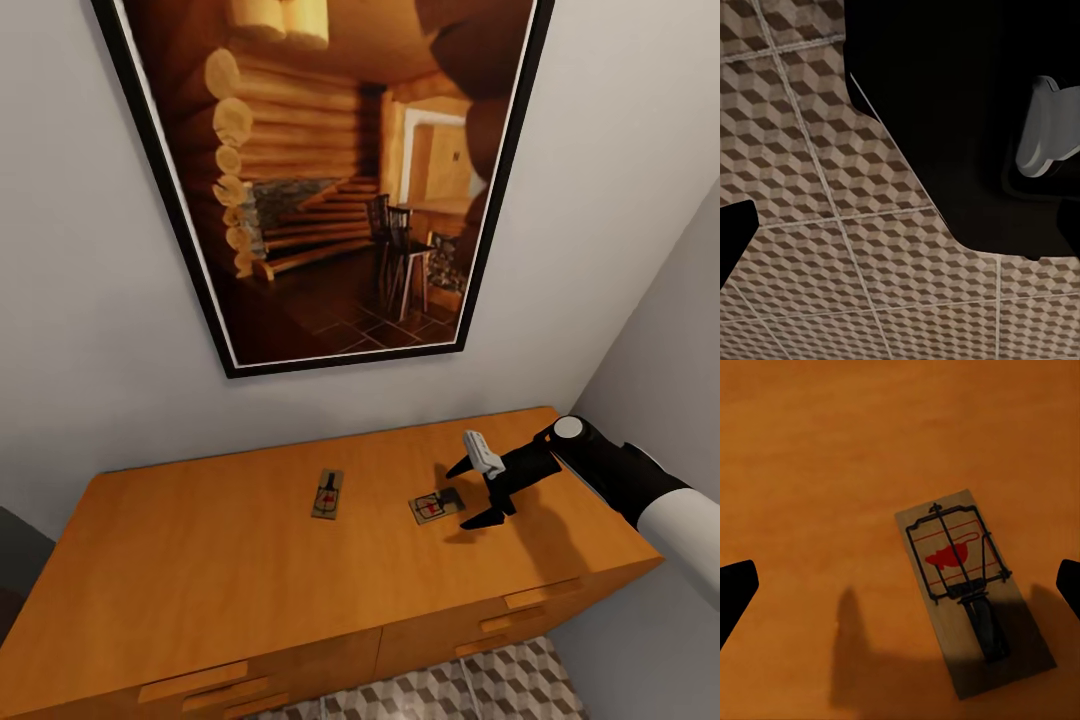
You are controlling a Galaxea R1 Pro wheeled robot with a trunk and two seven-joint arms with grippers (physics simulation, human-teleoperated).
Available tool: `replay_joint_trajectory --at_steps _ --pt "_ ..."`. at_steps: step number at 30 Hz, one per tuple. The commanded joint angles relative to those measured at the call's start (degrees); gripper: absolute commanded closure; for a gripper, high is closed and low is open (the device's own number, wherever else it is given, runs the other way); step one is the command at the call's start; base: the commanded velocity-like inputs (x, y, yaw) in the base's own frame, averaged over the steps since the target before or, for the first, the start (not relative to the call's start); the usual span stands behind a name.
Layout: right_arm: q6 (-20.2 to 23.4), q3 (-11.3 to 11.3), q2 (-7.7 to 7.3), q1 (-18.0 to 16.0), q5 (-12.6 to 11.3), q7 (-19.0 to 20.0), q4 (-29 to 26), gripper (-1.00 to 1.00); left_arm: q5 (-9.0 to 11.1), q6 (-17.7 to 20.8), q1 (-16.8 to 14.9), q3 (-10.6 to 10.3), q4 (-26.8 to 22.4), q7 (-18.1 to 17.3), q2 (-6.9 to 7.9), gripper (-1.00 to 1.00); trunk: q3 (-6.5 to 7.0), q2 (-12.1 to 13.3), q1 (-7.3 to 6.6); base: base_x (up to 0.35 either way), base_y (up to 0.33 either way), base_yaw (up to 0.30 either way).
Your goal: Take the four mousetraps from the cabinet in the bathroom and place them on the bathroom floor. Make sure all four end up on the same floor surface, and ensure that at least two of them are either under or directly next to the same bathroom sink.
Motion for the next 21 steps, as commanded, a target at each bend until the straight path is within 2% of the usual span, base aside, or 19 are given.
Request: replay_joint_trajectory --at_steps 1,21 --pt "-0.3 0.4 -0.06 -0.1 -0.4 -0.2 0.0 -1.0 0.4 -0.3 0.0 -0.5 0.1 0.1 -0.04 -1.0 -0.09 -0.1 0.03 0.0 0.0 0.0" --pt "-0.3 0.3 -0.09 -0.1 -0.4 -1.2 0.1 -1.0 0.4 -0.3 0.0 -0.5 0.1 0.1 -0.04 -1.0 -0.1 -0.1 0.03 0.0 0.0 0.0"
